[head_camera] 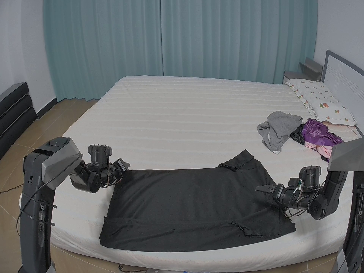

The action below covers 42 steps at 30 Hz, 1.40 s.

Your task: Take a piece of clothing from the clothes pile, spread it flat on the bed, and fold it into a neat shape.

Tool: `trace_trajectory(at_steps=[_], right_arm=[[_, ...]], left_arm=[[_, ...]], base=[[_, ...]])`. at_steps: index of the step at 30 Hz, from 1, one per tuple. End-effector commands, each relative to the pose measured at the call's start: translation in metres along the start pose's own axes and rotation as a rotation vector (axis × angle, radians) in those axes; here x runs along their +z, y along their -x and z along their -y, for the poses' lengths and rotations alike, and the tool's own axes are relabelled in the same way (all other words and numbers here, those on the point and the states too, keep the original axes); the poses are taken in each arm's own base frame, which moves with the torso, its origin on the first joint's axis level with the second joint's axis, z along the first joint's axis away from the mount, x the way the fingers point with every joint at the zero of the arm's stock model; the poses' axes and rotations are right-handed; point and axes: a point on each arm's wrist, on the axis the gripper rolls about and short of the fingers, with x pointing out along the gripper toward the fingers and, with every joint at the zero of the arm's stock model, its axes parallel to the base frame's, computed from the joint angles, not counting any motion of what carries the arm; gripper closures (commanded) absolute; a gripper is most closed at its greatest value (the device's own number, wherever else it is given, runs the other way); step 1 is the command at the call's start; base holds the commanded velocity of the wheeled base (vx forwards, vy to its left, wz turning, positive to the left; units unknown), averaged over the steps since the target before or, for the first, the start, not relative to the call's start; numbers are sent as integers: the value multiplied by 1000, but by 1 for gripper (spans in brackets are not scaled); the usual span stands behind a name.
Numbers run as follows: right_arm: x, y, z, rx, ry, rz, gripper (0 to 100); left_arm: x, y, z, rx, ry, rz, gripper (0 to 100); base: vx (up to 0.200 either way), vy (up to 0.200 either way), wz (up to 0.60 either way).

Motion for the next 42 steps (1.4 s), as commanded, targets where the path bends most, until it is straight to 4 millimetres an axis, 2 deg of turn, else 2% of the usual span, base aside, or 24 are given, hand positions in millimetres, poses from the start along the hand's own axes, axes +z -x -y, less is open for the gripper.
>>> trace_trajectory(at_steps=[1,3,5,6,10,14,19,23,27,32,34,36,42], right_arm=[[1,-2,-1,5,4,2,0],[2,-2,-1,5,6,7,0],[8,-11,-16,27,48,41,0],[8,-12,-17,27,51,42,0],[13,-36,-40,-9,105,116,0],[31,-61,-66,-82,121,155,0],[42,-94,-81,-117,128,148,0],[42,-118,-78,-156,121,107,0],[54,-134,-81,-156,125,136,0],[55,-159,-78,-181,122,107,0],[55,-161,-79,-181,124,108,0],[59,-174,-80,-204,124,111,0],[66,-185,-79,-228,121,117,0]], left_arm=[[-1,-1,-1,7,-1,8,100],[-1,-1,-1,7,-2,10,100],[2,-1,-1,9,-1,22,100],[2,-1,-1,9,-1,22,100],[6,-1,0,-5,3,75,100],[7,-1,-1,-10,7,97,100],[7,-1,0,-13,40,99,100],[6,-2,1,-14,39,96,100],[5,-2,2,-16,38,94,100],[4,-1,0,-11,40,89,100],[4,-1,0,-11,40,89,100],[3,-1,0,-9,40,89,100],[3,-1,0,-5,41,84,100]], base=[[0,0,0],[0,0,0],[0,0,0],[0,0,0],[0,0,0],[0,0,0],[0,0,0],[0,0,0],[0,0,0],[0,0,0],[0,0,0],[0,0,0],[0,0,0]])
